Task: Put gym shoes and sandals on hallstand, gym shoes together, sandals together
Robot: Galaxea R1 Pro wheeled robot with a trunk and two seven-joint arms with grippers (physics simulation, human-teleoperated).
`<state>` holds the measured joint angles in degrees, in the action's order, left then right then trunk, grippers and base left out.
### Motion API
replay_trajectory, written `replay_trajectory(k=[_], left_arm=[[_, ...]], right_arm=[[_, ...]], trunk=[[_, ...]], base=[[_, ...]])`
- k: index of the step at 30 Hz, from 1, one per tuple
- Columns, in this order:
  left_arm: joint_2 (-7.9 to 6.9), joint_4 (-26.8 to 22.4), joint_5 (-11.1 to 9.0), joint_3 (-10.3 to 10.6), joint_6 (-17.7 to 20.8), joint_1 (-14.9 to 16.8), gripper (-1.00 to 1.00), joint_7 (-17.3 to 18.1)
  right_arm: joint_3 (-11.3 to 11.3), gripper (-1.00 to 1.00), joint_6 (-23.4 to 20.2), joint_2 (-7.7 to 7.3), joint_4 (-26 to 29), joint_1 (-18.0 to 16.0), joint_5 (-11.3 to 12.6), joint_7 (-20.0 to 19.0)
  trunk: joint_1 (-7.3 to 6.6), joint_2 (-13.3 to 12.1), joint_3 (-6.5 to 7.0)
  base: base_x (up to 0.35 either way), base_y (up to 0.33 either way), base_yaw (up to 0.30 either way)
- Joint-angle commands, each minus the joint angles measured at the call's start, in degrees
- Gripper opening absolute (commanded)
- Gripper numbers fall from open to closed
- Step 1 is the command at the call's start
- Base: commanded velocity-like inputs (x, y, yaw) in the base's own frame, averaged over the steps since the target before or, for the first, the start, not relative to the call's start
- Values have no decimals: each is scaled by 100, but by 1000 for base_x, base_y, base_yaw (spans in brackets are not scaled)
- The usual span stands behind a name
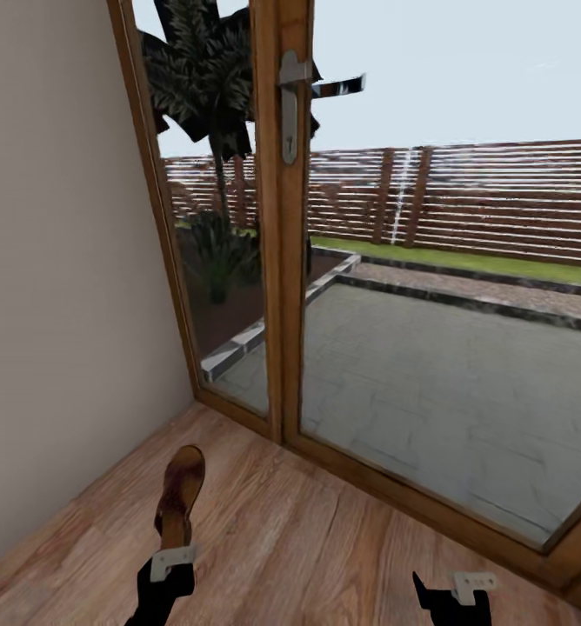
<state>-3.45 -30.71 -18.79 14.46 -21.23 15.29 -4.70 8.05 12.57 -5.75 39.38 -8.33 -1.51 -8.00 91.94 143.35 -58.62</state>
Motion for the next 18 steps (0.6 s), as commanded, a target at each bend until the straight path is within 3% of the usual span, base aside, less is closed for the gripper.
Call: replay_trajectory(k=[1, 11, 18], left_arm=[[-13, 8, -11, 41, -69, -29, -100, -54], [-24, -48, -19, -30, -156, -283, -100, -65], [-17, -71, 17, -33, -162, -322, -100, -66]], right_arm=[[30, 100, 17, 4, -14, -2, -16, -45], [26, 100, 44, 12, -107, -2, -17, -51], [22, 100, 187, 19, -120, -2, -19, -55]], trunk=[[-1, 2, -5], [-1, 2, -5], [-1, 2, -5]], base=[[0, 0, 276], [1, 0, 276], [230, -118, 276]])
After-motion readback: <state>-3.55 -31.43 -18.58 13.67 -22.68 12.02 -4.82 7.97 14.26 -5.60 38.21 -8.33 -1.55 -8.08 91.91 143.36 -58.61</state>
